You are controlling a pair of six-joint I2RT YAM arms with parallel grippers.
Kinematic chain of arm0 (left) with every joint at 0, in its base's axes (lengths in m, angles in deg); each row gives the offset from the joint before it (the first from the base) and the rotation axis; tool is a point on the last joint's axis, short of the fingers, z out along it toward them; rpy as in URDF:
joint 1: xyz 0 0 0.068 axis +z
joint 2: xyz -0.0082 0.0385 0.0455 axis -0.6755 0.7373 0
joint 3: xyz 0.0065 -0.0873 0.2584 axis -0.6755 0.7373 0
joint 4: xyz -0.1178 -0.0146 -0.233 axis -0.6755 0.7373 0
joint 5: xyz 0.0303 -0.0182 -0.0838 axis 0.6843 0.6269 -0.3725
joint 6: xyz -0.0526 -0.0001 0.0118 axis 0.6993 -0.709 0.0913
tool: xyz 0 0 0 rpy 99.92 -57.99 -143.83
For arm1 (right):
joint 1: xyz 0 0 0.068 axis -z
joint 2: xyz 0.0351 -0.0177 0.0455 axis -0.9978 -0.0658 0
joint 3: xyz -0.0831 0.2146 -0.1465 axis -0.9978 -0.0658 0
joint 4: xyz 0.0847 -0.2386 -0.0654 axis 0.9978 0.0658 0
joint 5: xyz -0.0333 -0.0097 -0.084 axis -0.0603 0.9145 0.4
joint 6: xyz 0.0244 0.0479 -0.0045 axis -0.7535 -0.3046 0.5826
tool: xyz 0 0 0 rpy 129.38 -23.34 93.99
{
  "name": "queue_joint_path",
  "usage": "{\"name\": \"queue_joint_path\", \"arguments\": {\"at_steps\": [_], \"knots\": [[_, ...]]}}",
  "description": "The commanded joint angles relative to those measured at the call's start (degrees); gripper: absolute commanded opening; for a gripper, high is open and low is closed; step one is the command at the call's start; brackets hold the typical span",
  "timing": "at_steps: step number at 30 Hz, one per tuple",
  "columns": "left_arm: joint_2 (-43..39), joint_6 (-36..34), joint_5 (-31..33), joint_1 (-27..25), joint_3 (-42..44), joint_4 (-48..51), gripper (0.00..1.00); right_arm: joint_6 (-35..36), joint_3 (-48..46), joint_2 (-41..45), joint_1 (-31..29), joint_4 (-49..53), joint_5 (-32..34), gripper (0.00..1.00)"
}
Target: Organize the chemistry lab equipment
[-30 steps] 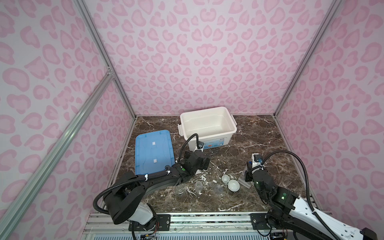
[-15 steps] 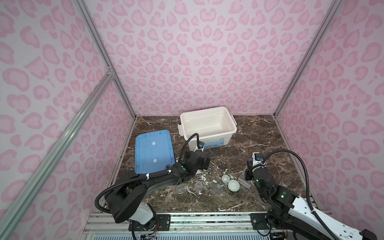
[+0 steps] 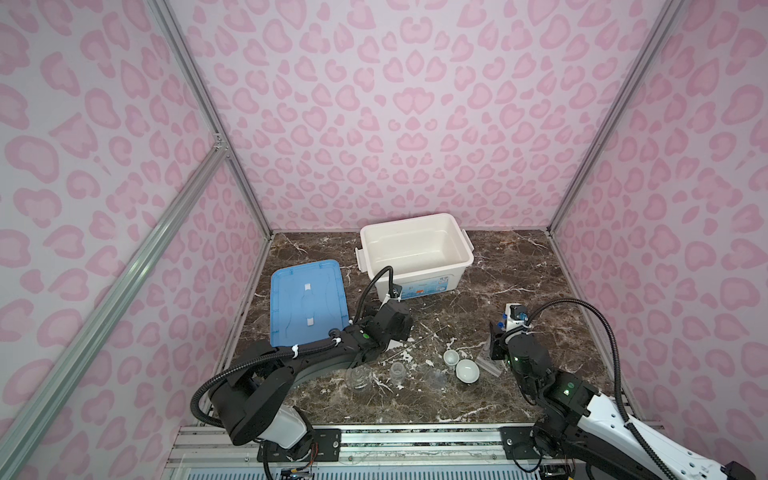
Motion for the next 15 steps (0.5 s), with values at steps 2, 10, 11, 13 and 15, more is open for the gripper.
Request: {"name": "queue_joint_path", "arguments": {"at_steps": [2, 10, 11, 13, 15], "knots": [[-1.11, 0.36, 0.11, 1.24, 0.77, 2.3, 0.97, -0.1, 1.1, 0.09, 0.06, 0.23, -0.24, 0.47], [-1.15, 0.1, -1.41, 2.68, 2.47, 5.2, 0.99, -0.08, 1.52, 1.33, 1.1, -1.67, -1.83, 0.52], [-1.22, 0.09, -1.72, 3.01, 2.65, 5.5, 1.0, -0.29, 1.43, 1.74, 1.71, -1.87, -2.79, 0.53], [-1.26, 0.06, -2.28, 3.63, 2.79, 6.05, 1.0, -0.63, 1.47, 2.22, 2.99, -1.8, -4.48, 0.55], [-1.31, -0.1, -3.36, 4.21, 2.96, 6.43, 0.99, -0.67, 1.77, 2.62, 3.89, -1.55, -5.78, 0.58]]}}
